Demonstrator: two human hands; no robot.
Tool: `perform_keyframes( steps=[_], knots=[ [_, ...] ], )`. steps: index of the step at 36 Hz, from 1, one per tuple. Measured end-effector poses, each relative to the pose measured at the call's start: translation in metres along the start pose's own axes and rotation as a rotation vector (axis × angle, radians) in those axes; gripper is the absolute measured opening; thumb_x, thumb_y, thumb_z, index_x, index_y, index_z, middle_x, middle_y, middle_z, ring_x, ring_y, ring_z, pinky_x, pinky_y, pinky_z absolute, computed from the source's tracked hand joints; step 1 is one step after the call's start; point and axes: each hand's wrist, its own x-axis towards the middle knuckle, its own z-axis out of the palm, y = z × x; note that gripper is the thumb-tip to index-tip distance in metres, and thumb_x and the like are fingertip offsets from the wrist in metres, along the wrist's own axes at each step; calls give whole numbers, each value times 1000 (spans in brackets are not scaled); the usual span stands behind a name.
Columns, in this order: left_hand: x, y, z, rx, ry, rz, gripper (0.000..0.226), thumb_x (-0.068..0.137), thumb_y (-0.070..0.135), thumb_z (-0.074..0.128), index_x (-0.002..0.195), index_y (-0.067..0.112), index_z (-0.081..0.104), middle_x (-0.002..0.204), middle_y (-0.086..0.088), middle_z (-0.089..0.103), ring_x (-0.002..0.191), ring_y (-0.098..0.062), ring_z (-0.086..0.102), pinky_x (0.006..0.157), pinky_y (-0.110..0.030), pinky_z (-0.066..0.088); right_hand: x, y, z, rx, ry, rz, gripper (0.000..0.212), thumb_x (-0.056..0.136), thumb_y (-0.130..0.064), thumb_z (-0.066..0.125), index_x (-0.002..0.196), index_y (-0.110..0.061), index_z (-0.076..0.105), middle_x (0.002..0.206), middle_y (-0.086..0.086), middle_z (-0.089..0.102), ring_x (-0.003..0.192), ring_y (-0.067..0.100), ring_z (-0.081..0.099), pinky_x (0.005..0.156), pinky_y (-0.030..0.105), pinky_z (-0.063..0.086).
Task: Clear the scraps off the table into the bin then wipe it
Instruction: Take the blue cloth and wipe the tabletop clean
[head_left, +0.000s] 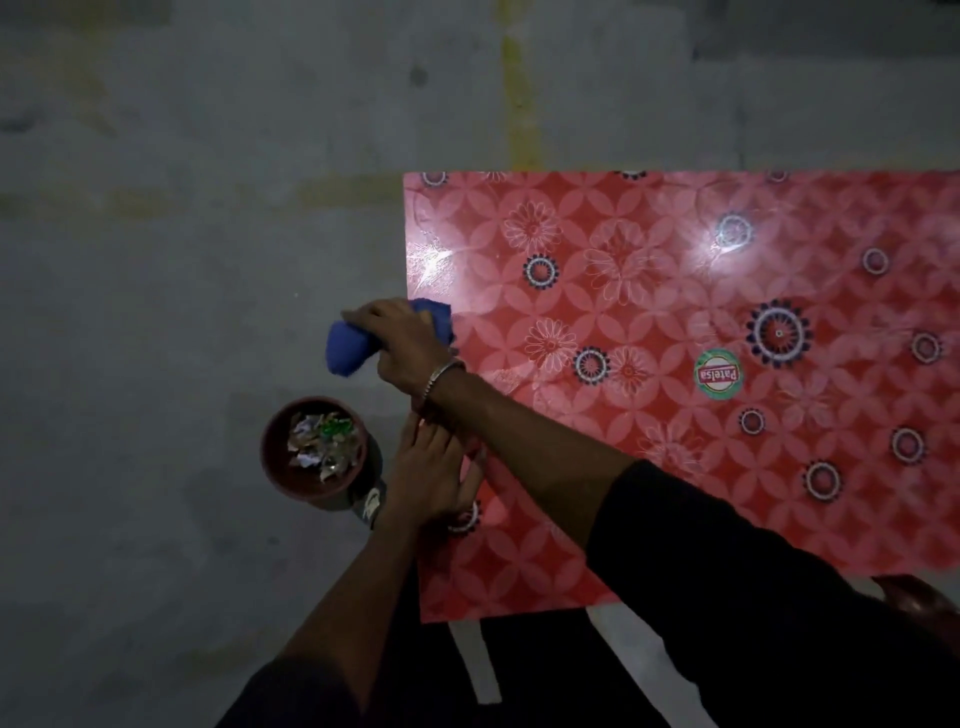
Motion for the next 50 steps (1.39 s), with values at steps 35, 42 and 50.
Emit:
perform_keyframes(
  steps=[35,42,50],
  knots=[
    [6,12,-17,31,-251,-124,74,108,45,48,170,12,23,179,-8,16,167,-23,13,136,-49,12,24,76,-82,-168,450,227,71,86,8,49,151,-20,51,156,6,52,145,27,48,110,51,46],
    [7,11,-16,29,-262,-113,72,109,45,44,169,10,25,179,-10,19,167,-26,17,135,-53,17,61,37,-53,37,89,-160,54,88,3,54,140,-5,61,139,17,65,117,40,68,97,44,54],
    [7,14,-19,38,-287,-123,76,105,45,50,169,11,26,179,-9,18,167,-26,18,134,-54,18,-14,78,-151,466,517,179,29,109,-26,55,132,-12,66,125,16,73,109,35,73,94,55,60]
  ],
)
